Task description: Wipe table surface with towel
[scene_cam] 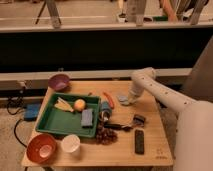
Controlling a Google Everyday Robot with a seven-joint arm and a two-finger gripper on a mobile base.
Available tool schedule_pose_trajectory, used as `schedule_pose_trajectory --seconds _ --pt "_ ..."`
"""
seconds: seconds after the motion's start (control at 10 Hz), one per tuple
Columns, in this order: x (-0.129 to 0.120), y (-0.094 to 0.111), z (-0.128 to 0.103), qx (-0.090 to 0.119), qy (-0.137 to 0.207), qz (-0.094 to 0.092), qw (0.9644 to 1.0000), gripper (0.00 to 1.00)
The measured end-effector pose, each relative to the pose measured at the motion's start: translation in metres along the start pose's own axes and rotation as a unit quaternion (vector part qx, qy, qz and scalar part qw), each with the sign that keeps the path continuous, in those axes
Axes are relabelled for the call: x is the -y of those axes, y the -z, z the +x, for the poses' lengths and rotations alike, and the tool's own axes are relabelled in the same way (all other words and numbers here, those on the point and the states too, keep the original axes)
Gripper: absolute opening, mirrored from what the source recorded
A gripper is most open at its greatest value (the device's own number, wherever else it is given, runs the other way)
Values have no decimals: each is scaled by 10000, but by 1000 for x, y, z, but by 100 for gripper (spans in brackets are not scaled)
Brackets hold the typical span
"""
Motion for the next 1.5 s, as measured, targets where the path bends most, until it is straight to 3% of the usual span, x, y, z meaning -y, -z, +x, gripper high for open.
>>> schedule_pose_trajectory --seconds 0.3,0.6,0.8,1.0,1.2,1.5 --pt "-53 1 24 -40 68 -223 9997 8" --pt "-61 9 73 -254 -254 -200 9992 8" --pt "-48 17 104 -400 -614 -78 9973 8" --pt "-20 17 120 -486 -871 32 9950 8" --pt "13 9 117 -524 -946 98 9941 8" --pt "50 -3 86 -426 -884 144 9951 8"
